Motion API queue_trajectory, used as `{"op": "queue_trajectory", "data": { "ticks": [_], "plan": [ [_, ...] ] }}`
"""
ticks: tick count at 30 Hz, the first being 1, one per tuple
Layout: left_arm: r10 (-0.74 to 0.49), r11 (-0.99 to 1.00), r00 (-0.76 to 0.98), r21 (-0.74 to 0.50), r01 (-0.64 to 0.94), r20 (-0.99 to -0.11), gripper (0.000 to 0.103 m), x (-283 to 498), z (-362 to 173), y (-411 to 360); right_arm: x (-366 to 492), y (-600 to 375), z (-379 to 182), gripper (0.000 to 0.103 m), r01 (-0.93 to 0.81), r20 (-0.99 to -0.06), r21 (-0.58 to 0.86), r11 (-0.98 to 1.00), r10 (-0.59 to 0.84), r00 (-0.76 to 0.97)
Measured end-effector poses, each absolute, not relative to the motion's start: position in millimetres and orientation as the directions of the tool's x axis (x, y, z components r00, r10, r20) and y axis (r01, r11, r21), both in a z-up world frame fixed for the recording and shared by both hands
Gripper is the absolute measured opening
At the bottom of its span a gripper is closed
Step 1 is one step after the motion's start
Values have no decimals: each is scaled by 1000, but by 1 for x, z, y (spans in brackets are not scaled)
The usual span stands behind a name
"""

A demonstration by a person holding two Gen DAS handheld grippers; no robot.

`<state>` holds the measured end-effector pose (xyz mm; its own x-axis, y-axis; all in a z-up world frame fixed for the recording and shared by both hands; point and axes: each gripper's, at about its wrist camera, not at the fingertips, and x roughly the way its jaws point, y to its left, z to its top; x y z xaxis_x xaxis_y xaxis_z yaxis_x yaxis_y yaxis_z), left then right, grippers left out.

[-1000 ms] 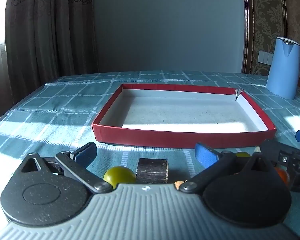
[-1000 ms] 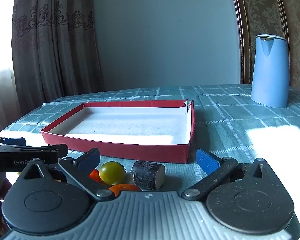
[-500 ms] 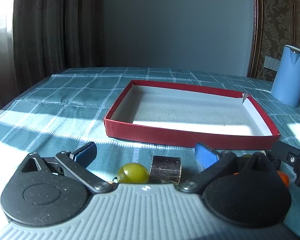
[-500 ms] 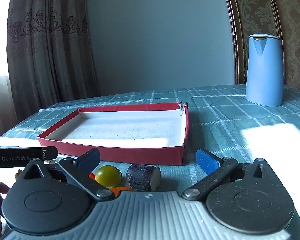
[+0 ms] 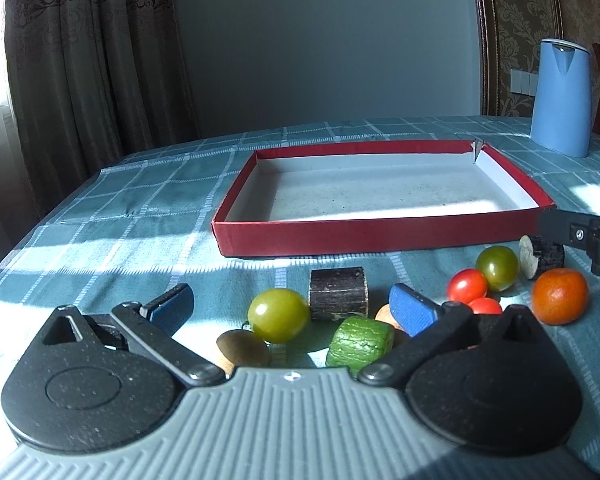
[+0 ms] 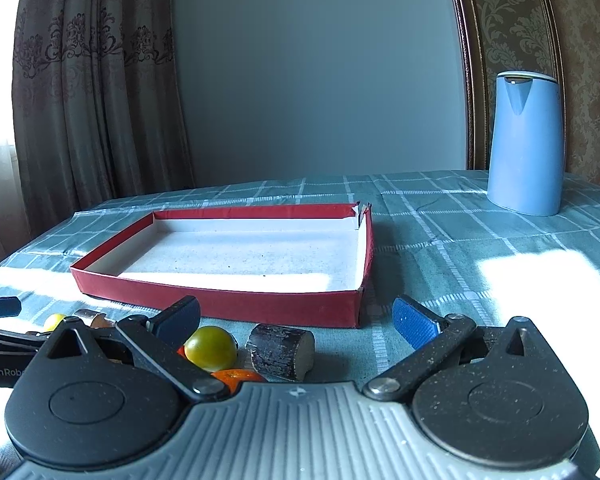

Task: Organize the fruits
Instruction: 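Move the left tool toward the green cucumber chunk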

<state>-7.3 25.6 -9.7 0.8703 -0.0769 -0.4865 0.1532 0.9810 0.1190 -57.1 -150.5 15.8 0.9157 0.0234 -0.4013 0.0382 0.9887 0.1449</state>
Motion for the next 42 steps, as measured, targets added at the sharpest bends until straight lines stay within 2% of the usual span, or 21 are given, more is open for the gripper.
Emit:
{"op": "queue_trajectory", "data": {
  "ticks": [32, 42],
  "plan": [
    [-133, 959, 867, 158, 235, -480, 103, -14, -13, 15, -55, -152, 13, 103, 62, -422, 168, 984, 15, 906],
    [-176, 938, 846, 176, 300, -504, 103, -18, -17, 12, -56, -153, 13, 103, 71, -419, 172, 982, 8, 908]
  ]
}}
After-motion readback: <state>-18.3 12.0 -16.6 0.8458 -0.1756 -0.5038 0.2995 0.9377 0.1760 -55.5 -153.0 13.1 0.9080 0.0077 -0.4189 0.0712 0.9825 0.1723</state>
